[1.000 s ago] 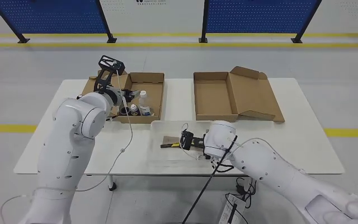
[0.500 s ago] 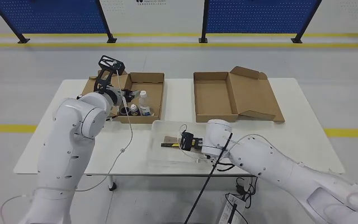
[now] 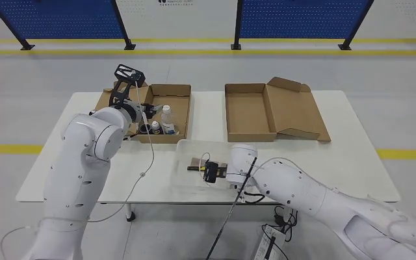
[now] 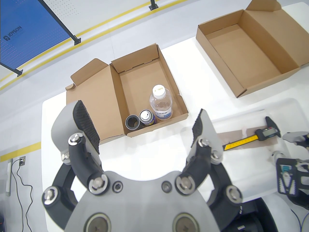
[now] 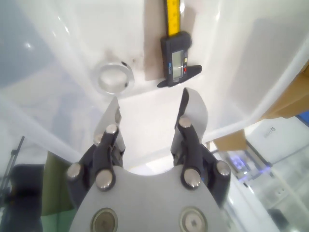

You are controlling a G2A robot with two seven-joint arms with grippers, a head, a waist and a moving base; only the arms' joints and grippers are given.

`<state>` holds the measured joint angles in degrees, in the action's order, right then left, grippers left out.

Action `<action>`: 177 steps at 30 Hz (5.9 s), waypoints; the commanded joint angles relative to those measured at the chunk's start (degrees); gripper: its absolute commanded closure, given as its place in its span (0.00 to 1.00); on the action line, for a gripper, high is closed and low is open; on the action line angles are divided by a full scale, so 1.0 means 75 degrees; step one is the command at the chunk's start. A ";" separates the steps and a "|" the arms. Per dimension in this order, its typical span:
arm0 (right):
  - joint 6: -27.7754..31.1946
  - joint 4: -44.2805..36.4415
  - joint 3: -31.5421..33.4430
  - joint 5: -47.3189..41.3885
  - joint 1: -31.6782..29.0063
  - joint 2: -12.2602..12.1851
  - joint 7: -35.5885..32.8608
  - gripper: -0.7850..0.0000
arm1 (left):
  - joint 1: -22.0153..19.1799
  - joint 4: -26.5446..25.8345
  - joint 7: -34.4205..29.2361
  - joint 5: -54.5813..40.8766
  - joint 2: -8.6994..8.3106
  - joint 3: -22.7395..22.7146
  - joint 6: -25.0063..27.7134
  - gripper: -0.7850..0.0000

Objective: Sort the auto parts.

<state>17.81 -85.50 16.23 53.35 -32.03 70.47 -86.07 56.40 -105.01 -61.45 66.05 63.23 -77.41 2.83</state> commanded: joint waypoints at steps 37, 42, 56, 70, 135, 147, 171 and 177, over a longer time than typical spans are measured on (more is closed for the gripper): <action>0.0556 0.0783 0.0482 -0.0589 -0.0702 0.0276 0.0905 0.65 | 0.0000 0.0000 0.0000 0.0000 0.0000 0.0000 0.0000 0.00; 0.0622 0.0894 0.0548 -0.0666 -0.0767 0.0307 0.1074 0.67 | 0.0000 0.0000 0.0000 0.0000 0.0000 0.0000 0.0000 0.00; 0.0691 0.1404 0.0798 -0.0785 -0.0816 0.0450 0.1993 0.82 | 0.0000 0.0000 0.0000 0.0000 0.0000 0.0000 0.0000 0.00; 0.0741 0.1777 0.0692 -0.0591 -0.0729 0.0738 0.2333 0.73 | 0.0000 0.0000 0.0000 0.0000 0.0000 0.0000 0.0000 0.00; 0.3651 0.0237 0.5560 -0.7986 -0.3545 -0.0443 0.4923 1.00 | 0.0000 0.0000 0.0000 0.0000 0.0000 0.0000 0.0000 0.00; 0.2701 -0.0008 0.5699 -0.6563 -0.3368 -0.0534 0.4920 1.00 | 0.0000 0.0000 0.0000 0.0000 0.0000 0.0000 0.0000 0.00; -0.0463 -0.2339 0.6143 -0.1064 -0.3197 -0.0846 0.3926 1.00 | 0.0000 0.0000 0.0000 0.0000 0.0000 0.0000 0.0000 0.00; -0.0638 -0.2248 0.6151 -0.0879 -0.3312 -0.0844 0.4273 1.00 | 0.0000 0.0000 0.0000 0.0000 0.0000 0.0000 0.0000 0.00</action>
<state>13.97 -102.94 62.23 46.20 -56.76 64.12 -54.85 56.40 -105.01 -61.45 66.05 63.23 -77.41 2.83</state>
